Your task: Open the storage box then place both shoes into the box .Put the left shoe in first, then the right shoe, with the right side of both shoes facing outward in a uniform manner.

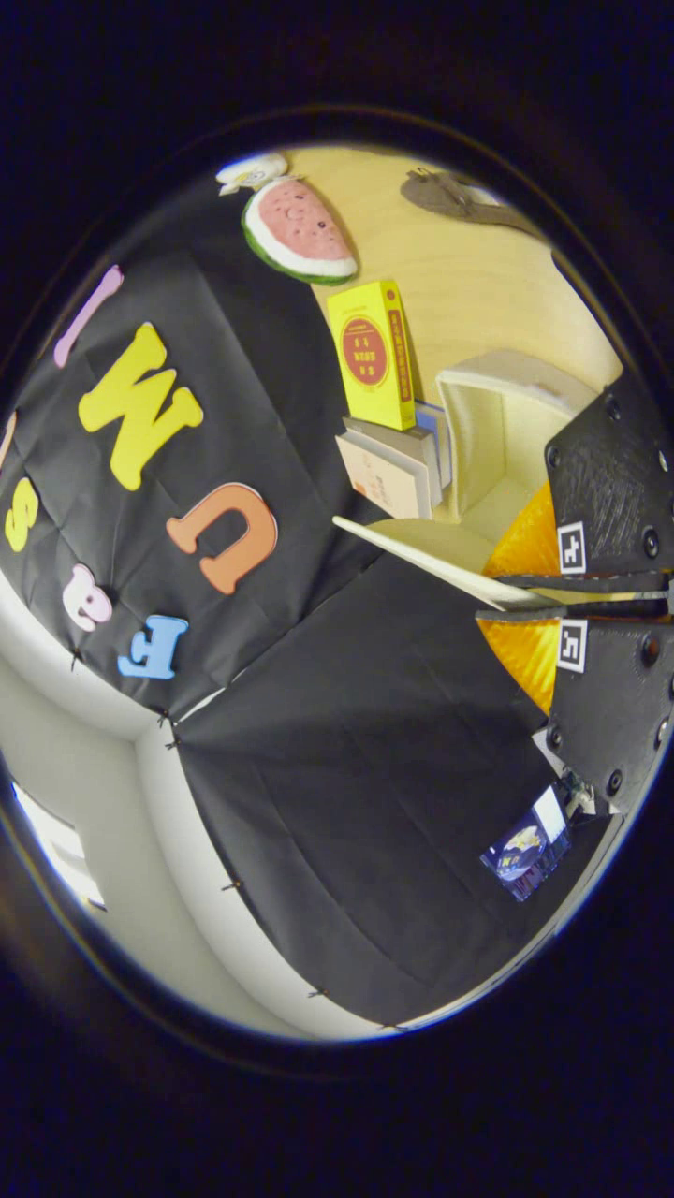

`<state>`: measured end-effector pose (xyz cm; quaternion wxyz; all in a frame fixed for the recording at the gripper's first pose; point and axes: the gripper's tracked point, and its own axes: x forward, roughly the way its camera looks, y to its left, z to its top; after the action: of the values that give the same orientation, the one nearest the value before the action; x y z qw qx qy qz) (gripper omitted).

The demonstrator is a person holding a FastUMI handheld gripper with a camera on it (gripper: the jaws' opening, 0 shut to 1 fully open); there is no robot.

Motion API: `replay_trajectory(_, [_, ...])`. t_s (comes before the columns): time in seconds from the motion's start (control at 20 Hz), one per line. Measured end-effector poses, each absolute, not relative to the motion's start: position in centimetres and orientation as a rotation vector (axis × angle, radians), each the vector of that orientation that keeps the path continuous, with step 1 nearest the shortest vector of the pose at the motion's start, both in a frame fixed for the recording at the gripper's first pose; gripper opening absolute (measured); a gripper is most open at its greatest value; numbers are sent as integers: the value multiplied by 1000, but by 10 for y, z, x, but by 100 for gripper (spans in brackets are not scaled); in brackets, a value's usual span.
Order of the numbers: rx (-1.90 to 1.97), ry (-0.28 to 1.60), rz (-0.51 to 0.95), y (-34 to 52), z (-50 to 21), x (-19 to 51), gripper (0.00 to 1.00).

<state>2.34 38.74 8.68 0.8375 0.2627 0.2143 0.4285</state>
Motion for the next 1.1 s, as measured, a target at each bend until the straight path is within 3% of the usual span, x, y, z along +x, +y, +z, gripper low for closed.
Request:
replay_trajectory(0.3, [405,434,938,479,120,3,3])
replay_trajectory(0.65, [304,453,930,577,104,-7,4])
replay_trajectory(0.75, [255,459,938,597,95,-9,11])
replay_trajectory(0.85, [216,455,973,618,87,-15,21])
replay_trajectory(1.1, [92,332,1043,637,84,-35,95])
